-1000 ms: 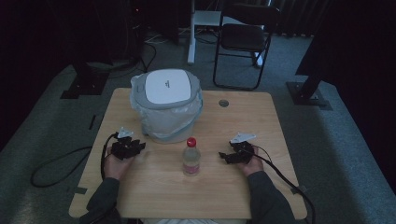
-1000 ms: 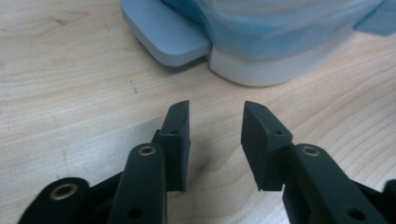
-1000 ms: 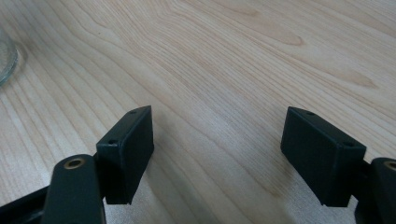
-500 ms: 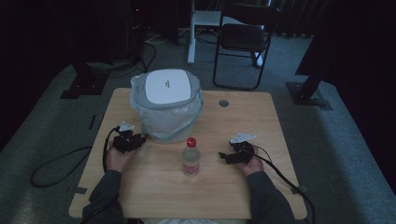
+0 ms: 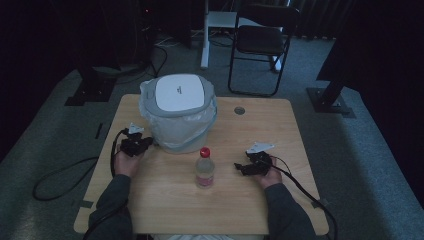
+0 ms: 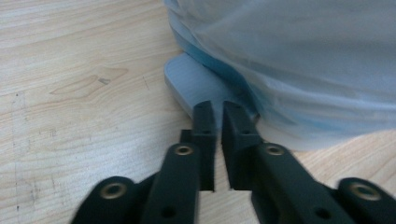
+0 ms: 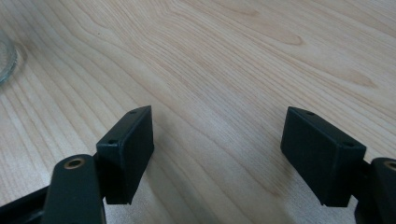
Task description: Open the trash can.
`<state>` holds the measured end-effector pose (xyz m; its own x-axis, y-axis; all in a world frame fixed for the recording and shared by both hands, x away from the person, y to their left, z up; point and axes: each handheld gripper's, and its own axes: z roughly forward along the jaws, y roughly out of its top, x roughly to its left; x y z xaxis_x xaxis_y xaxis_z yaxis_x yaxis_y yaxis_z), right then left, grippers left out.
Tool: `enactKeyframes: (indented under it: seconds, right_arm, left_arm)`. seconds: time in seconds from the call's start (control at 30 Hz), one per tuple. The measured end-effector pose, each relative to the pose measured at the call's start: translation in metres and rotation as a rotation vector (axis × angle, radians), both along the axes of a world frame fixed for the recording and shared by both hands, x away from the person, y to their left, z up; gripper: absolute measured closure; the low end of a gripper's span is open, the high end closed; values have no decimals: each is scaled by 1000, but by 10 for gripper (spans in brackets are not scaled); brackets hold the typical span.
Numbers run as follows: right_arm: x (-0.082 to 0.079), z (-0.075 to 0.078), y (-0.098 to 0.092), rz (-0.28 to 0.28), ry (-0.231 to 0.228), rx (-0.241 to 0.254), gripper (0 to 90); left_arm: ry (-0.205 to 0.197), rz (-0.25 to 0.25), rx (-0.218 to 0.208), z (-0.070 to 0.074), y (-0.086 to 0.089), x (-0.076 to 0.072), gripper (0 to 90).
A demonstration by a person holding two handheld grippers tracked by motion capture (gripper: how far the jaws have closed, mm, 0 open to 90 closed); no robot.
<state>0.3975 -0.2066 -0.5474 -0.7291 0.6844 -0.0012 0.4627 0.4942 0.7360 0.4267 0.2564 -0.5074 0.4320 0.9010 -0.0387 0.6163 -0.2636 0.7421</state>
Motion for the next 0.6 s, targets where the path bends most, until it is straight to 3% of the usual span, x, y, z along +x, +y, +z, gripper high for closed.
enactKeyframes:
  seconds: [0.6]
  right_arm:
    - [0,0,0,-1,-1,1,246]
  left_arm:
    - [-21,43,-4,-7,-6,21,900]
